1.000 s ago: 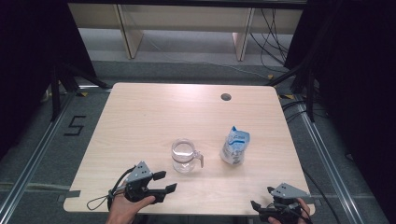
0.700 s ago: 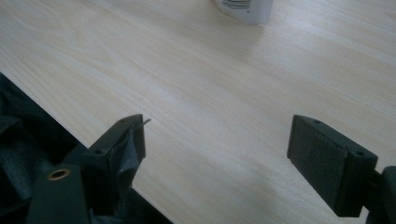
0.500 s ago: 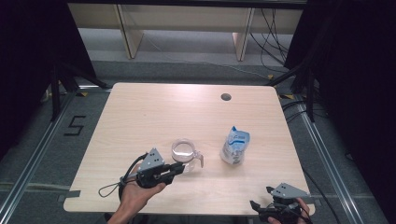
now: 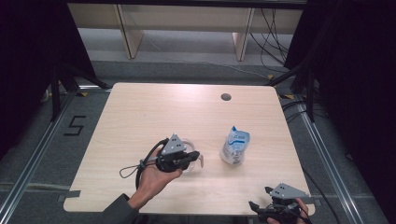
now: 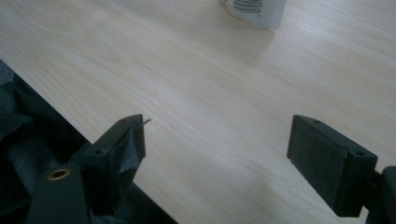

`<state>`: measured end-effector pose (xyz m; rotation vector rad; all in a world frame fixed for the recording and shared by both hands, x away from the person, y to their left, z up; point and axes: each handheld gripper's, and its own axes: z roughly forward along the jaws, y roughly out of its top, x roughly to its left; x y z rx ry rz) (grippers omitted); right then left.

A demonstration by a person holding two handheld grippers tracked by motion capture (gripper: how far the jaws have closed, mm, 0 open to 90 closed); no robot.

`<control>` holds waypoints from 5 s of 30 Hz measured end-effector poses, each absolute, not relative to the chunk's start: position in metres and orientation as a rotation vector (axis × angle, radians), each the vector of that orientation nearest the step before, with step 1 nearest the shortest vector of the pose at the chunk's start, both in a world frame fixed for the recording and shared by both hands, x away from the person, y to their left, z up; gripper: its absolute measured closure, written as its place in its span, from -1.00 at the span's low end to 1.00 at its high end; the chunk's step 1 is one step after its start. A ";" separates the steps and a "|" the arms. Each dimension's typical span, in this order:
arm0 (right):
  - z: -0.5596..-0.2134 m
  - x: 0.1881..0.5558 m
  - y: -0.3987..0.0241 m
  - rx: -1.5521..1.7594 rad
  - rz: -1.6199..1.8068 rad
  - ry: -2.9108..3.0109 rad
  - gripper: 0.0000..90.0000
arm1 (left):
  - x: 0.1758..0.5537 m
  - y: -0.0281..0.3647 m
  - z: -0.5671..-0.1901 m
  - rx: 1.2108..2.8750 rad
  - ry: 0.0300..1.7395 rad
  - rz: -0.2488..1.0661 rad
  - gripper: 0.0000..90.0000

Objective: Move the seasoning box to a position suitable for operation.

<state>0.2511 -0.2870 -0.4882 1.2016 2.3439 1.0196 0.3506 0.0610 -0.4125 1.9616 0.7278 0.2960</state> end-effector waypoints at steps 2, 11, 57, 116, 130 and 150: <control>-0.488 0.250 -0.285 1.227 1.022 2.352 -0.55 | 0.357 0.057 -0.412 1.977 0.737 0.296 0.99; -0.488 0.251 -0.287 1.174 1.018 2.349 -0.55 | 0.377 0.046 -0.418 2.028 0.770 0.301 0.99; -0.490 0.252 -0.284 1.156 0.997 2.394 -0.55 | 0.348 0.066 -0.421 2.189 0.674 0.342 0.95; -0.494 0.254 -0.282 1.128 0.986 2.414 -0.55 | 0.310 0.097 -0.481 2.055 0.817 0.405 0.98; -0.495 0.254 -0.282 1.131 0.991 2.407 -0.55 | 0.318 0.130 -0.486 1.973 0.911 0.427 0.96; -0.494 0.253 -0.280 1.156 0.988 2.418 -0.55 | 0.301 0.161 -0.477 1.829 0.962 0.418 0.39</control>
